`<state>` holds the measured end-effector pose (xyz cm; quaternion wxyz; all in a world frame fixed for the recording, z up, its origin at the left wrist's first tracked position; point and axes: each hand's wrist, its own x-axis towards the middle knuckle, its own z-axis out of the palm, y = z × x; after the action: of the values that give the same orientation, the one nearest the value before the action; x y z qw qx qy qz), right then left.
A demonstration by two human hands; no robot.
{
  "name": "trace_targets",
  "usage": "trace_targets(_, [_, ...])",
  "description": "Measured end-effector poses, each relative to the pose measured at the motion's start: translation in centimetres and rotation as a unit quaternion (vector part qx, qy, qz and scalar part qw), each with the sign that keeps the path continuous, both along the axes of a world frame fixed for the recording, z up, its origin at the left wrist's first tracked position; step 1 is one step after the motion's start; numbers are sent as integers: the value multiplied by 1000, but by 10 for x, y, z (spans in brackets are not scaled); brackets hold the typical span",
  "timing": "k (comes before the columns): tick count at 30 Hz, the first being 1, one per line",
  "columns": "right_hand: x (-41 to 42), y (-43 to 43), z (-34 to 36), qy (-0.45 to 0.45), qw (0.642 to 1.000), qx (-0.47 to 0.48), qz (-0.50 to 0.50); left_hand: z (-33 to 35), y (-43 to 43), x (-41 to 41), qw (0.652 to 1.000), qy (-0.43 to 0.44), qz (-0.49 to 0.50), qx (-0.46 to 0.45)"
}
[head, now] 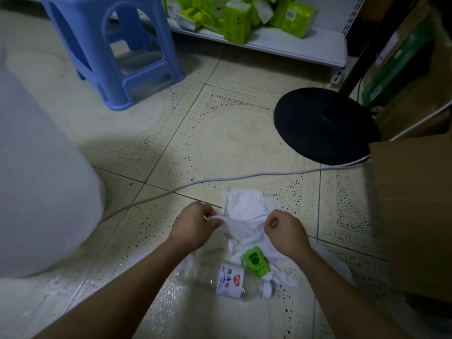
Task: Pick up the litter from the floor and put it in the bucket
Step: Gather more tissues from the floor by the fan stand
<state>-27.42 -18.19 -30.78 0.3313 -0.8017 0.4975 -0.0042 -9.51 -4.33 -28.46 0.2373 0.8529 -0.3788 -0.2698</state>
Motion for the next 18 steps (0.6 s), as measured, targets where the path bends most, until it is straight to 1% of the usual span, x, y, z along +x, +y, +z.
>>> trace_targets(3, [5, -2, 4, -45, 998, 28, -21, 9, 3, 8, 999, 21, 32, -27])
trace_targets(7, [10, -4, 7, -67, 996, 37, -37, 19, 9, 22, 997, 12, 57, -55])
trace_targets(11, [15, -2, 14, -86, 996, 13, -29, 31, 17, 35, 991, 17, 94, -95])
trace_targets(15, [24, 2, 21, -81, 997, -9, 18, 42, 22, 40, 989, 24, 89, -116])
trace_targets(18, [29, 4, 25, -100, 994, -39, 25, 45, 24, 39, 989, 28, 84, -117])
